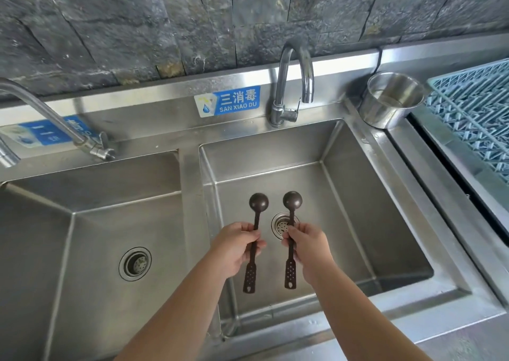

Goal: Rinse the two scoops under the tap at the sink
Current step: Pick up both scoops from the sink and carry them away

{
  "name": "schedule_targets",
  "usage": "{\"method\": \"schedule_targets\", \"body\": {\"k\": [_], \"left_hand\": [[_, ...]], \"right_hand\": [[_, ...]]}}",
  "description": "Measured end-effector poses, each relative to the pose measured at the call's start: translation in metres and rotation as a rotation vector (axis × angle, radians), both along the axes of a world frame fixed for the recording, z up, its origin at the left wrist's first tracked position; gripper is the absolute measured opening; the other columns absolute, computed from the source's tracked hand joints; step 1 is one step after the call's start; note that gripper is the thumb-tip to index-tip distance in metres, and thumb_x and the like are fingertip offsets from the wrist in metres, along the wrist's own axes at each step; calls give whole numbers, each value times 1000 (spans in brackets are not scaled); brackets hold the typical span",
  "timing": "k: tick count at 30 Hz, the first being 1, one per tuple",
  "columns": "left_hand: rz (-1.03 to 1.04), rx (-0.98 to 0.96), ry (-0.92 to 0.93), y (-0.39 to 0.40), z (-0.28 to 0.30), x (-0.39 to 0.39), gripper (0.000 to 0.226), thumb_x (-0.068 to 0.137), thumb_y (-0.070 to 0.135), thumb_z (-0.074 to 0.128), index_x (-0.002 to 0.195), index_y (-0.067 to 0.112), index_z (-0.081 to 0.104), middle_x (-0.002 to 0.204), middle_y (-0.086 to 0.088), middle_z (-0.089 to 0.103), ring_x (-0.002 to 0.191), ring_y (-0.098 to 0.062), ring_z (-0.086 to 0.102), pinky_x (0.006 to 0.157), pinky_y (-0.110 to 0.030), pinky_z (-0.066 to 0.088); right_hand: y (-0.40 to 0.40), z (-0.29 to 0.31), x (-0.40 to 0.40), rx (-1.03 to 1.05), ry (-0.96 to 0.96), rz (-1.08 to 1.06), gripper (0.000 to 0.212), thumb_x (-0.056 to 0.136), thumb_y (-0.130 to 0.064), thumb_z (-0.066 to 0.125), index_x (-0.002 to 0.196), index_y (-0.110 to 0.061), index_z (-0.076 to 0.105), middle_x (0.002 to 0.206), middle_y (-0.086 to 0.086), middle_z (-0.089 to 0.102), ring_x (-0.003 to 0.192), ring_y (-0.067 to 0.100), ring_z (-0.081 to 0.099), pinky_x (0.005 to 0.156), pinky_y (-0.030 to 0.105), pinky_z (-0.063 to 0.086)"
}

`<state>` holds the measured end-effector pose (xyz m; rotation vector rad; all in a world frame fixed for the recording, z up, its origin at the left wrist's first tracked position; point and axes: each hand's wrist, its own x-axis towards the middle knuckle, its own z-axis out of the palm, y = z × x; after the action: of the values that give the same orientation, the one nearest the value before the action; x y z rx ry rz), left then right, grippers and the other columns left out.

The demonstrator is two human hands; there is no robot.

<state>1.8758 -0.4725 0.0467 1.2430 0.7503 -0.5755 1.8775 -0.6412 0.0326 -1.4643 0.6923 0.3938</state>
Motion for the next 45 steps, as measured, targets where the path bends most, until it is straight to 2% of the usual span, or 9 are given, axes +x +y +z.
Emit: {"method": "schedule_targets", "body": {"k": [3, 9, 15, 19, 24, 29, 37, 41, 45], "left_hand": [[19, -70, 12, 3, -2, -8, 12, 90, -3, 57, 102, -5, 58, 69, -15, 68, 60, -20, 68, 54, -27, 56], [-11, 22, -16, 13, -7, -22, 11, 87, -3, 58, 97, 1, 61, 67, -12, 65, 55, -17, 65, 52, -28, 55], [-170, 142, -20, 28, 0, -36, 14, 83, 0, 61, 95, 9, 62, 69, -7, 68, 64, -21, 68, 69, -41, 58], [-244, 91, -64, 34, 12, -54, 14, 87, 1, 58, 99, 7, 61, 69, -6, 67, 63, -20, 66, 57, -31, 54], [-263, -29, -146, 46, 31, -86, 13, 93, -3, 49, 98, 0, 61, 67, -9, 62, 60, -22, 60, 64, -36, 52], [-426, -199, -160, 55, 51, -132, 9, 92, 0, 54, 93, 4, 62, 71, -7, 66, 64, -21, 64, 64, -33, 52], [-871, -217, -194, 12, 77, -222, 11, 91, -2, 55, 86, 7, 58, 66, -8, 63, 58, -16, 60, 50, -27, 51], [-1114, -168, -225, -20, 89, -283, 7, 90, 2, 59, 88, 9, 60, 65, -5, 63, 64, -18, 60, 57, -31, 51], [-1355, -128, -315, -51, 96, -357, 5, 89, 9, 62, 94, 10, 63, 76, -5, 70, 70, -19, 64, 66, -34, 49]], "right_hand": [[5, -2, -7, 52, 44, -15, 11, 89, -6, 58, 82, -6, 67, 66, 9, 70, 54, 15, 62, 50, 24, 46], [17, -4, -26, 33, 32, -22, 23, 83, 0, 57, 65, -10, 68, 63, 11, 67, 54, 19, 59, 51, 28, 45], [25, -2, -43, -57, 87, -31, 11, 82, -5, 58, 77, -10, 66, 61, 7, 72, 60, 25, 71, 69, 42, 55], [37, 11, -63, -111, -6, -10, 11, 81, -6, 56, 79, -11, 65, 64, 8, 71, 53, 22, 64, 57, 36, 50], [59, 35, -119, 163, -74, -339, 8, 88, -2, 52, 83, -6, 57, 61, 10, 58, 45, 18, 51, 43, 27, 38], [80, 62, -202, 373, -138, -601, 11, 92, 1, 48, 86, -5, 54, 65, 12, 57, 54, 20, 52, 49, 29, 40], [67, 81, -349, 264, -231, -932, 8, 89, -3, 57, 83, -8, 58, 61, 6, 53, 53, 18, 48, 48, 29, 38], [62, 84, -431, 123, -228, -1053, 6, 86, -11, 65, 81, -14, 65, 60, 0, 51, 50, 13, 44, 46, 25, 32], [68, 91, -521, 83, -289, -1225, 6, 87, -5, 62, 84, -6, 67, 59, 4, 56, 44, 12, 47, 39, 22, 34]]}}
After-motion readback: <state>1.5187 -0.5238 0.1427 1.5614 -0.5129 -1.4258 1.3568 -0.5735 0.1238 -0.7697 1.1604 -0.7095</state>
